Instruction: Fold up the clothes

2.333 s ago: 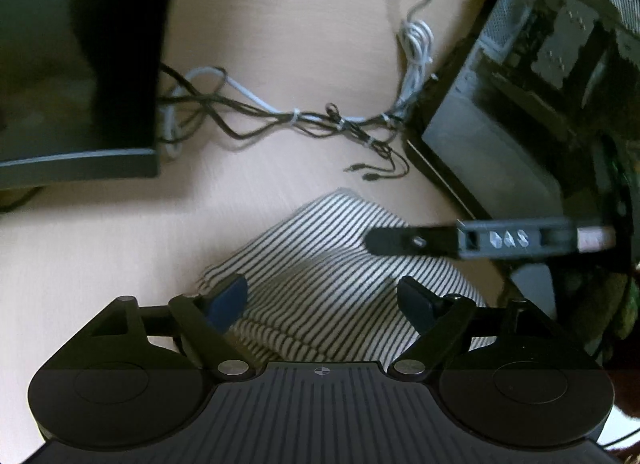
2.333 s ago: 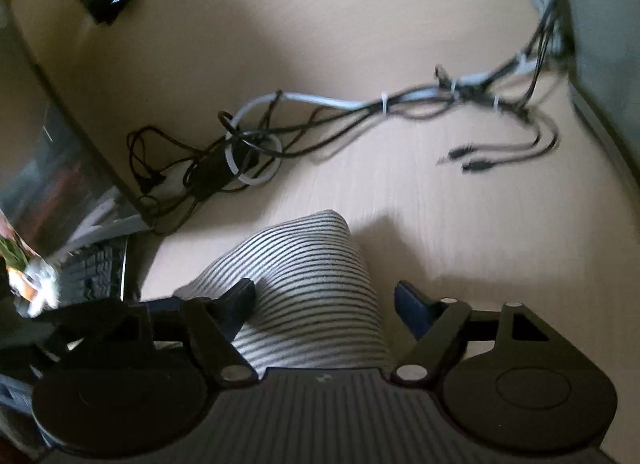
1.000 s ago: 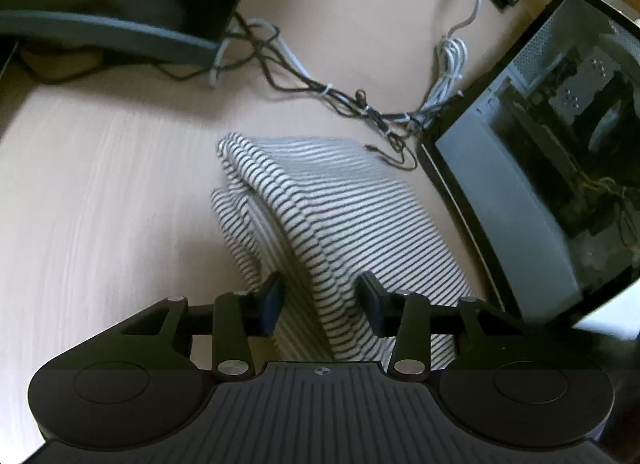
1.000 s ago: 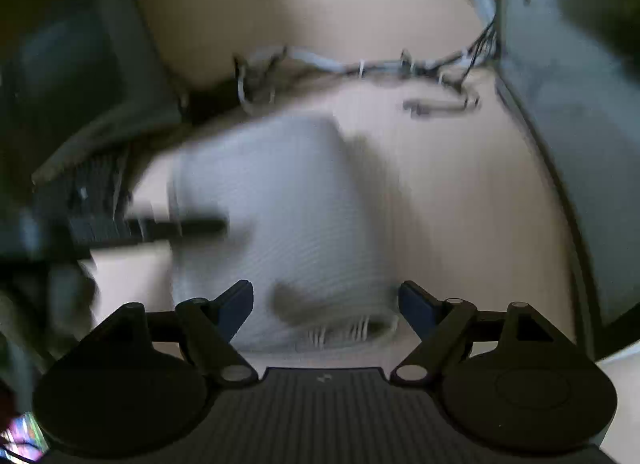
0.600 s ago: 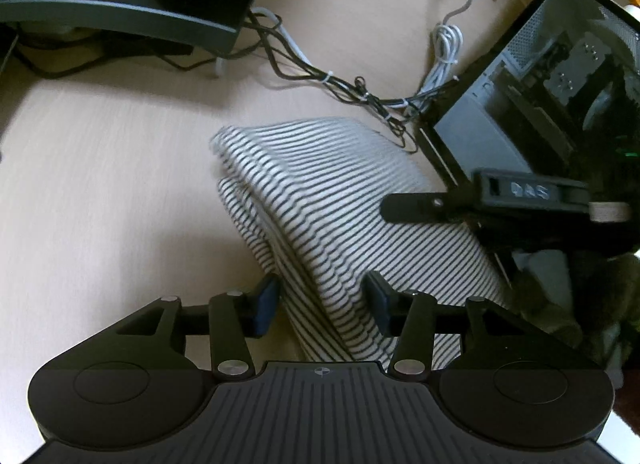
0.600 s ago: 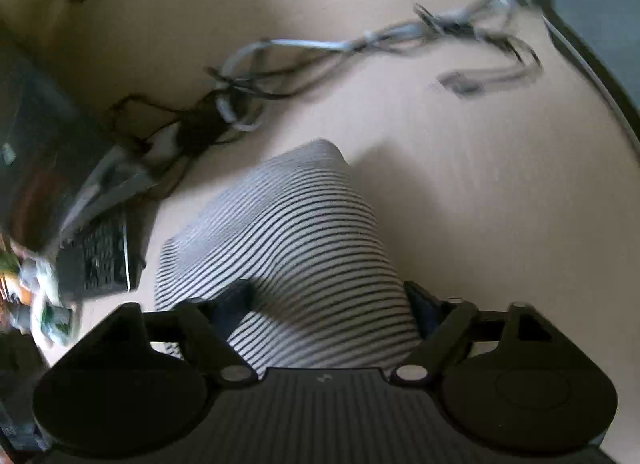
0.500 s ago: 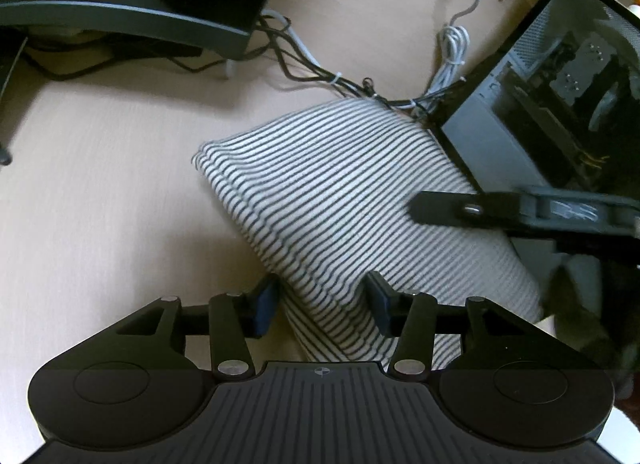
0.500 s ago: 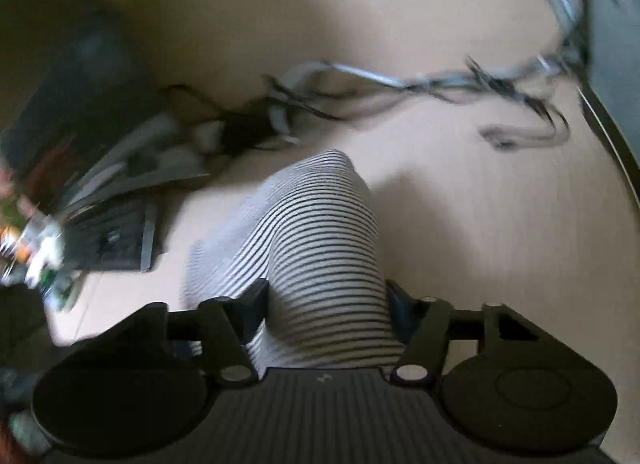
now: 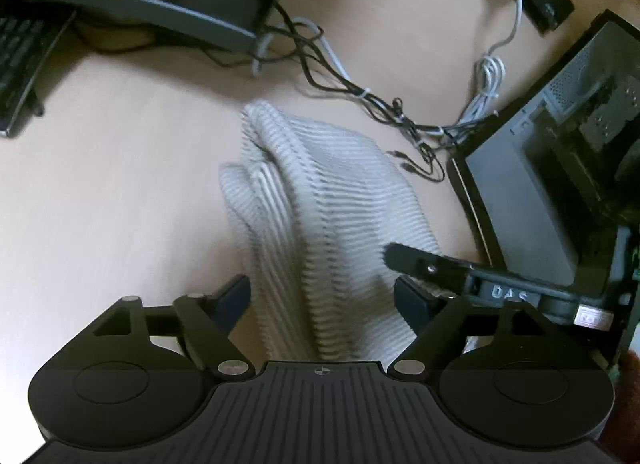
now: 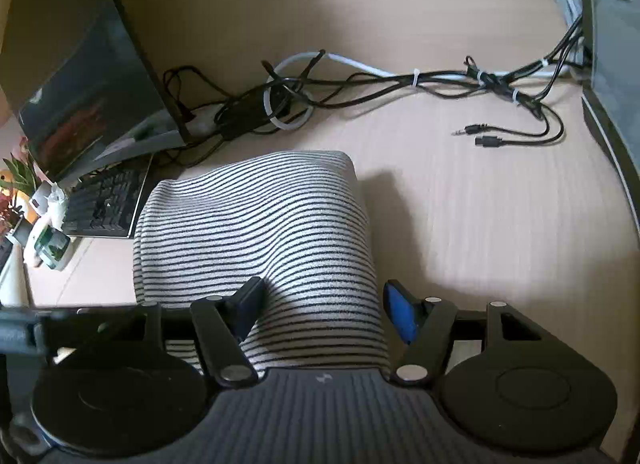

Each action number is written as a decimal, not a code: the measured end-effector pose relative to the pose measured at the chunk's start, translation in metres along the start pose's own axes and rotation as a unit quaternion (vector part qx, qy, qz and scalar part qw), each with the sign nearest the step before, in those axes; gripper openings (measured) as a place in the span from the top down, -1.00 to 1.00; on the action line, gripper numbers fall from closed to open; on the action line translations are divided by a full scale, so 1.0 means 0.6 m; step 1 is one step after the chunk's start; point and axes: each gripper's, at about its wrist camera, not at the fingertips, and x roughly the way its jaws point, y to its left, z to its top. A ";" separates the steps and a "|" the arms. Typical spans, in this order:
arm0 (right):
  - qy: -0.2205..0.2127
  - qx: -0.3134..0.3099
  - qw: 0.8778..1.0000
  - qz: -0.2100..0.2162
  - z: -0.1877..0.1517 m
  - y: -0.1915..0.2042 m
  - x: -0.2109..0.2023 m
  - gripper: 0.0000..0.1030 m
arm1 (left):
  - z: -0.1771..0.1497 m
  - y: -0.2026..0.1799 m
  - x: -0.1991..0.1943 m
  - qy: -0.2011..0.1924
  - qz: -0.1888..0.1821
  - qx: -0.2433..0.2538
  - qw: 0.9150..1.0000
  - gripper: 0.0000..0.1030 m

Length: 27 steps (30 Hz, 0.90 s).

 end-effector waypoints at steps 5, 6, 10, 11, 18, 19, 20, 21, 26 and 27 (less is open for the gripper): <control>-0.030 0.018 0.999 0.017 0.058 0.000 0.000 -0.74 | -0.007 -0.010 0.024 0.014 0.020 0.022 0.999 -0.48; -0.027 0.035 0.999 0.017 0.072 -0.007 0.013 -0.78 | -0.007 -0.008 0.024 0.016 0.017 0.015 1.000 -0.44; 0.032 0.127 0.990 0.042 0.105 -0.048 0.090 -0.78 | -0.009 -0.002 0.025 0.024 0.010 0.008 1.000 -0.45; 0.047 0.152 0.985 0.058 0.105 -0.055 0.103 -0.63 | -0.009 -0.001 0.025 0.025 0.011 0.009 1.000 -0.45; -0.016 0.031 0.999 0.034 0.073 -0.004 0.046 -0.34 | -0.010 -0.001 0.018 0.030 0.016 0.027 0.999 -0.52; -0.010 0.032 0.999 0.023 0.068 -0.011 0.049 -0.34 | -0.009 -0.003 0.019 0.032 0.017 0.030 0.999 -0.52; -0.008 0.049 0.998 0.025 0.065 -0.021 0.047 -0.34 | -0.010 -0.006 0.020 0.032 0.019 0.036 0.999 -0.53; -0.010 0.070 0.997 0.032 0.062 -0.029 0.040 -0.34 | -0.010 -0.008 0.019 0.033 0.022 0.043 0.998 -0.55; -0.030 0.048 0.998 0.015 0.040 -0.031 -0.018 -0.67 | -0.002 -0.017 0.014 0.027 0.031 0.061 0.997 -0.59; -0.029 0.047 0.998 0.013 0.034 -0.034 -0.027 -0.72 | 0.000 -0.018 0.016 0.027 0.032 0.064 0.997 -0.63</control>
